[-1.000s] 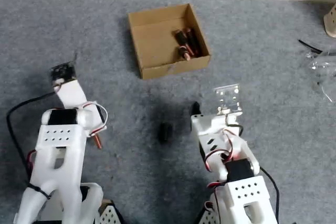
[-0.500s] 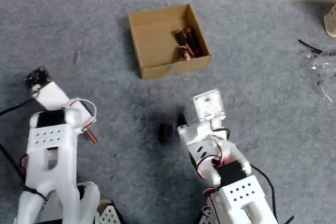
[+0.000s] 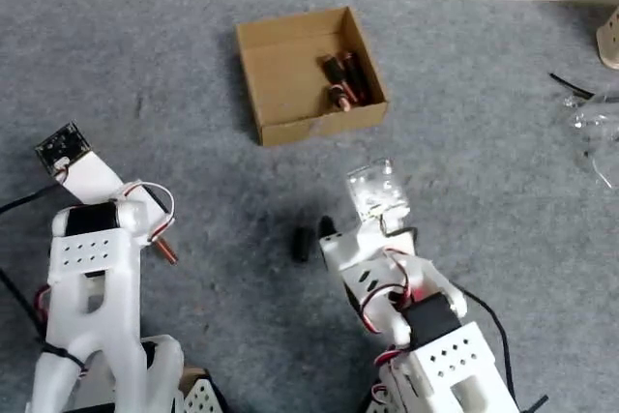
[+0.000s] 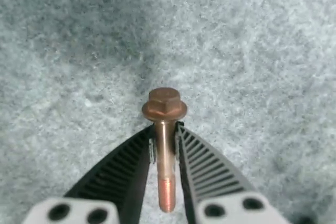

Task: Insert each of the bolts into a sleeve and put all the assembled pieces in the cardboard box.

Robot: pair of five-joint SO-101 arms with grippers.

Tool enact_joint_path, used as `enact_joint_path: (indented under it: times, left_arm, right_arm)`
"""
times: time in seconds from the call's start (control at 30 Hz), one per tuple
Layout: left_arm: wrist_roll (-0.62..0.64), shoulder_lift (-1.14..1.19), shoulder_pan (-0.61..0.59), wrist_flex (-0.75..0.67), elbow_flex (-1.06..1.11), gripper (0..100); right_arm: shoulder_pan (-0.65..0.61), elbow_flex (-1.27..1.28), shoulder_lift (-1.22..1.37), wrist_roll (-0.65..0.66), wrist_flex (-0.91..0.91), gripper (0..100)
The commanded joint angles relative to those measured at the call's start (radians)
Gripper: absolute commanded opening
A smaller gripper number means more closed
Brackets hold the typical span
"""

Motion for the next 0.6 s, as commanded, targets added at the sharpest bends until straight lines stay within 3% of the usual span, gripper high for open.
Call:
enact_joint_path:
  times: [0.0, 0.13, 0.47, 0.57]
  left_arm:
    - [0.005, -0.021, -0.012, -0.015, -0.013, 0]
    - [0.005, -0.021, -0.012, -0.015, -0.013, 0]
    - [0.005, -0.021, -0.013, -0.020, -0.013, 0]
    - [0.005, -0.021, -0.015, -0.044, -0.001, 0]
  right_arm:
    - [-0.099, -0.073, 0.056, -0.008, -0.013, 25.9]
    - [-0.128, -0.111, 0.298, -0.009, -0.041, 25.9]
    - [-0.130, -0.533, 0.843, -0.083, 0.013, 25.9]
    - [-0.131, -0.596, 0.937, -0.169, 0.015, 25.9]
